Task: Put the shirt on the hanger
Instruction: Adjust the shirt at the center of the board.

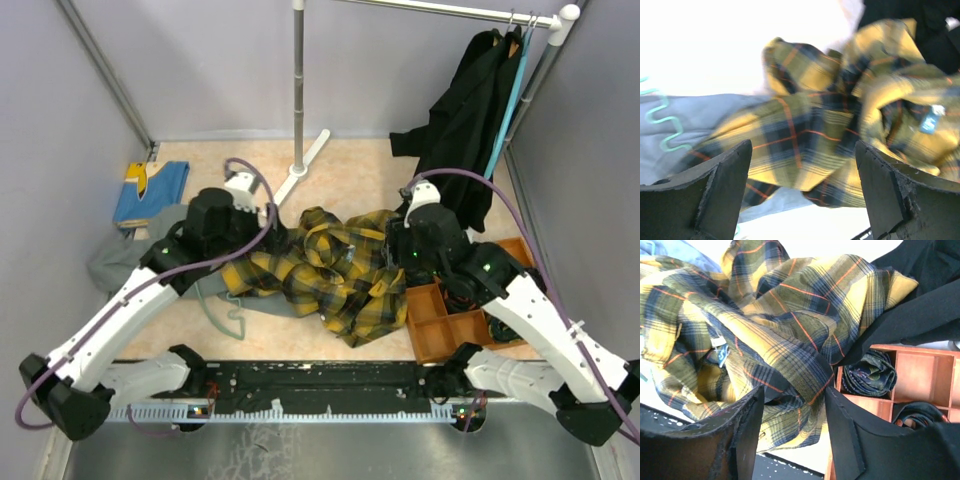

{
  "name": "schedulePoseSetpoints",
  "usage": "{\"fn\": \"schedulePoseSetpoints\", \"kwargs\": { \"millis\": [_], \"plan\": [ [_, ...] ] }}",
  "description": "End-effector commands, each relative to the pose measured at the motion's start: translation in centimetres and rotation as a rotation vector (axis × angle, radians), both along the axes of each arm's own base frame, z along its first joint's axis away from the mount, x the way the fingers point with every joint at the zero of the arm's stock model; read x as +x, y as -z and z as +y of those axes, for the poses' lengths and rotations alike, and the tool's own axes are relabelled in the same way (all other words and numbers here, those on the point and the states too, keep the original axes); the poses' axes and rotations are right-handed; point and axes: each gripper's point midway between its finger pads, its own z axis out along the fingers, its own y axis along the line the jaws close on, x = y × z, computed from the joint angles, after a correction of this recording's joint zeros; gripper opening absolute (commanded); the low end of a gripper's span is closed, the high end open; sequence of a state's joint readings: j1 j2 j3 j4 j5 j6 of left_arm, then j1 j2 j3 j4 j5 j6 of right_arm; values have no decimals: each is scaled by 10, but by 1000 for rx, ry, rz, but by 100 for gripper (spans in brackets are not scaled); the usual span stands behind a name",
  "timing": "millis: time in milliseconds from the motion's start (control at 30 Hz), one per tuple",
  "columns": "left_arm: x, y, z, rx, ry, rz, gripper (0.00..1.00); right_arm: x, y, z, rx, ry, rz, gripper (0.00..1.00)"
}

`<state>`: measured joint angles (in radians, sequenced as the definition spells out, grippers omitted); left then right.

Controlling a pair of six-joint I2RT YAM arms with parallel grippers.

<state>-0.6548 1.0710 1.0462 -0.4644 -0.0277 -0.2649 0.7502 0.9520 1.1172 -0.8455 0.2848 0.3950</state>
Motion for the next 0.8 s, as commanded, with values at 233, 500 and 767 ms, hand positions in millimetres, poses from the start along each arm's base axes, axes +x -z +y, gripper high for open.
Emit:
{"fn": "schedulePoseSetpoints", "kwargs": {
  "millis": [233, 500, 767],
  "plan": [
    [27, 23, 141, -69, -604, 15, 87, -5, -18, 12, 127, -72, -88, 57],
    [9, 96, 180, -16, -835, 157, 82, -15, 9, 19, 146, -108, -29, 57],
    [1, 137, 207, 5, -926, 215, 68, -21, 19, 24, 157, -137, 7, 57]
  ]
}}
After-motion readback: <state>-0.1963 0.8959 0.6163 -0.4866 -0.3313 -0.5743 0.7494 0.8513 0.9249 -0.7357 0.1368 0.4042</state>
